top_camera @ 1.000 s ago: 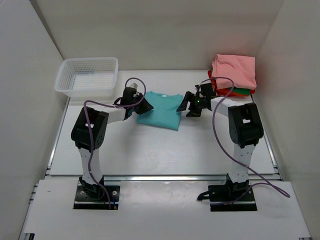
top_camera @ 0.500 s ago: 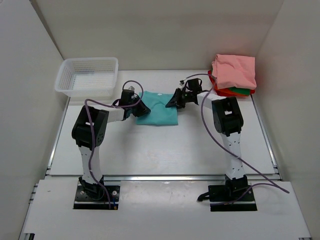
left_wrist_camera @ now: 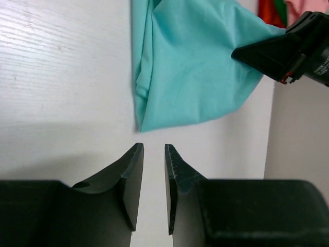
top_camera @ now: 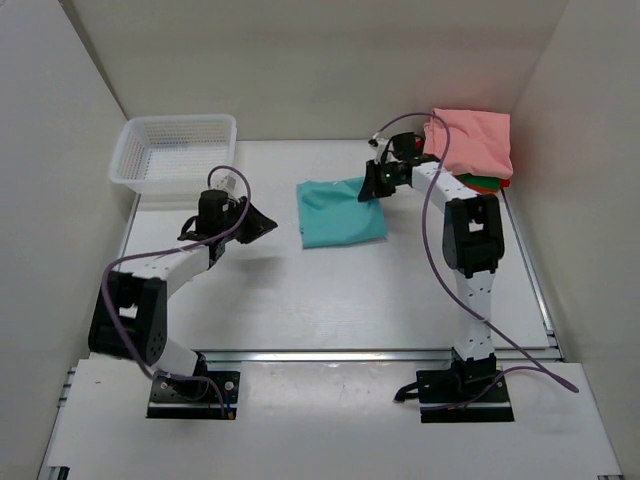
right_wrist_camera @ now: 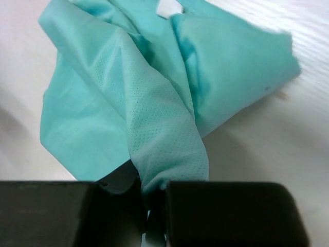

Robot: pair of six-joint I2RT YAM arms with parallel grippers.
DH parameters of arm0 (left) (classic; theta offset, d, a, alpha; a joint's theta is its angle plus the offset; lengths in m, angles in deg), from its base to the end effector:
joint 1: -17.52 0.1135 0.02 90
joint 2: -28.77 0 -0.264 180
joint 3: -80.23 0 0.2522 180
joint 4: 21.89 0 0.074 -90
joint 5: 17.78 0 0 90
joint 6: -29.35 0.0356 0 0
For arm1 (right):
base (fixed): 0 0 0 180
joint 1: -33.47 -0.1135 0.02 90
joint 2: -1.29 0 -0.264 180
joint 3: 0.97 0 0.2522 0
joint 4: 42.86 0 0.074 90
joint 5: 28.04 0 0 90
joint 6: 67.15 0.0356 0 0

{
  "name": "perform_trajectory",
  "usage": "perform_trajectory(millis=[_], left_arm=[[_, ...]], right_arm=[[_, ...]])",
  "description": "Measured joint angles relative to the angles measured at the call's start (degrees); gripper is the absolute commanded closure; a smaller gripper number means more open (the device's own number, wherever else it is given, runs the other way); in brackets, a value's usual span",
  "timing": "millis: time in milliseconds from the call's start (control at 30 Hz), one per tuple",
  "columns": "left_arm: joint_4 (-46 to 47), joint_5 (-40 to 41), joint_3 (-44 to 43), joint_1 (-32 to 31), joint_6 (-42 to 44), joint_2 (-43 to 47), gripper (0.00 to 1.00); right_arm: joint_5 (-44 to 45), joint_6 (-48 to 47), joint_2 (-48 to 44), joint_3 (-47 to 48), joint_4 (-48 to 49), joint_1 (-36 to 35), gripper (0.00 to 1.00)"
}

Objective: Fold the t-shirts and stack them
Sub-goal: Put the neatly folded tshirt into the corner of the board with the right arm

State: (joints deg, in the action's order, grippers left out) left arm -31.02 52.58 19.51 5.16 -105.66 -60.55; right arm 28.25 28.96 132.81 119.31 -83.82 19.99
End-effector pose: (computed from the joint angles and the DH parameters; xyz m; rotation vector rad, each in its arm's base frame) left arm 0.3133 -0.0809 0.1910 -0.4670 2.3012 -0.9063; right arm 0.4873 0.1371 0.1801 -0.4118 2.4326 0.8756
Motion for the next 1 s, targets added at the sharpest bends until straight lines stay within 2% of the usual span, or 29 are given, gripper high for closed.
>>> perform_trajectory(millis=[100,200,533,733,867,1000], left_arm=[[0.5,0.2,3.4,0.2,0.6,7.5,0.66],[0.8,0.1,5.6,0.2,1.0,11.1,0.66],[0.5,0.1,9.0,1.1,3.9,10.7,0.66],[0.5,0.1,9.8,1.2,5.6,9.7,0.66],[-0.1,0.2,9.9,1.6,6.7,9.4,0.66],[-1.0,0.3,9.9,1.6,7.8,8.6,0.65]], right_arm=[[4.5,-5.6,-6.3,-3.9,-1.0,2.6,1.0],[5.6,-9.8,-10.6,-3.6,-1.2,6.1,1.0],[4.4,-16.7,-12.5,13.0,-3.7,20.5,1.0],[3.3,-17.3,-6.4,23.9,-3.4,27.7,1.0],[6.0,-17.9,-1.6,24.4,-1.6,30.3,1.0],[12.2,-17.6,4.2,24.4,2.0,31.0,1.0]])
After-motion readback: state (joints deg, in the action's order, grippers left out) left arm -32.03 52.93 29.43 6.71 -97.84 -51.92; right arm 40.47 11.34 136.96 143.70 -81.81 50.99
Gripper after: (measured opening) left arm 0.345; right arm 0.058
